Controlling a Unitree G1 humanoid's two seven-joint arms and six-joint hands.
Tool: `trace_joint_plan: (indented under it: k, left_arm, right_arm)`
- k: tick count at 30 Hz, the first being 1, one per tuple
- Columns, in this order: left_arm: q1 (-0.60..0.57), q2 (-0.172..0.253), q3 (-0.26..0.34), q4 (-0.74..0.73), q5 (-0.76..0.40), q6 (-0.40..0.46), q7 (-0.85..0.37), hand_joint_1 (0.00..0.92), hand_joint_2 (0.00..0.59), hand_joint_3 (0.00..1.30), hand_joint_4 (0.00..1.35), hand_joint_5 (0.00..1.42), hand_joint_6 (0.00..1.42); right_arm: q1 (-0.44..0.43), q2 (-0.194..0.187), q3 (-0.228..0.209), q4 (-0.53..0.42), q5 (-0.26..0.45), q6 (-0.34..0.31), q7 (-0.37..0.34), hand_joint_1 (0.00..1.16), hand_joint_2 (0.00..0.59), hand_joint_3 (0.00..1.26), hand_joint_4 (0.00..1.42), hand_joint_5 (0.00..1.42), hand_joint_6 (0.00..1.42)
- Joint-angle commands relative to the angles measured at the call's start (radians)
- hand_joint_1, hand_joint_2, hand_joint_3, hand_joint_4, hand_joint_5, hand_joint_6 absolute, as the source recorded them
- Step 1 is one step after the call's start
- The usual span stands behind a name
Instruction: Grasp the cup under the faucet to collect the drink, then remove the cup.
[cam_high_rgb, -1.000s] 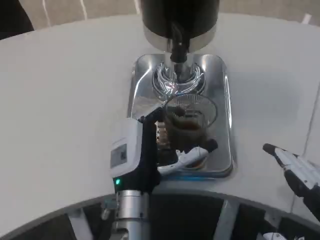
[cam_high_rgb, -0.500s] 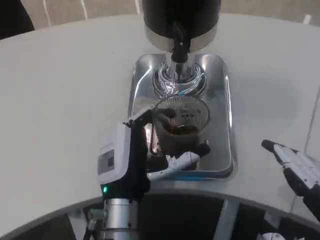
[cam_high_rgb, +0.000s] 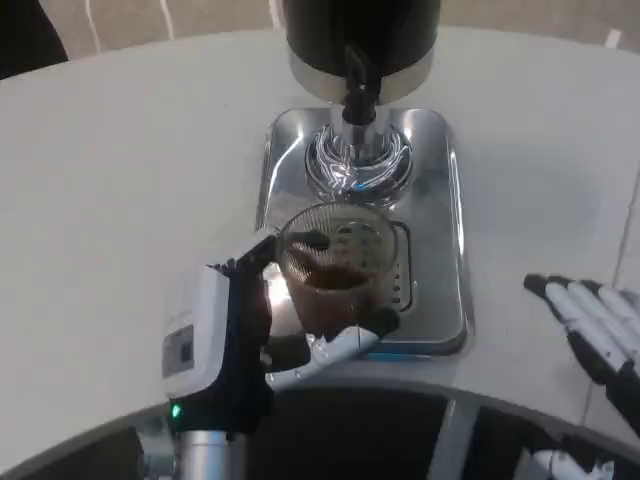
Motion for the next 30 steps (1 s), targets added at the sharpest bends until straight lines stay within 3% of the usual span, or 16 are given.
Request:
trace_joint_plan:
  k: [1, 10, 20, 30]
  left_arm:
    - [0.048, 0.028, -0.003, -0.119, 0.007, -0.046, -0.062, 0.679, 0.079, 1.12, 1.23, 1.42, 1.42]
    - [0.154, 0.068, 0.020, -0.285, 0.015, -0.091, -0.132, 0.671, 0.090, 1.11, 1.23, 1.42, 1.42]
    - [0.265, 0.097, 0.037, -0.420, 0.015, -0.122, -0.219, 0.670, 0.091, 1.12, 1.23, 1.42, 1.42]
    - [0.314, 0.091, 0.039, -0.480, 0.001, -0.151, -0.304, 0.665, 0.096, 1.11, 1.23, 1.42, 1.42]
  right_arm:
    - [-0.020, -0.013, -0.011, 0.027, -0.029, -0.056, -0.064, 0.14, 0.402, 0.00, 0.00, 0.00, 0.00]
    - [-0.004, -0.004, 0.034, 0.074, -0.103, -0.127, -0.141, 0.14, 0.454, 0.00, 0.00, 0.00, 0.00]
    - [0.112, -0.009, -0.015, 0.104, -0.143, -0.255, -0.270, 0.16, 0.463, 0.00, 0.00, 0.00, 0.00]
    - [0.144, 0.029, -0.026, 0.076, -0.145, -0.320, -0.343, 0.19, 0.528, 0.00, 0.00, 0.00, 0.00]
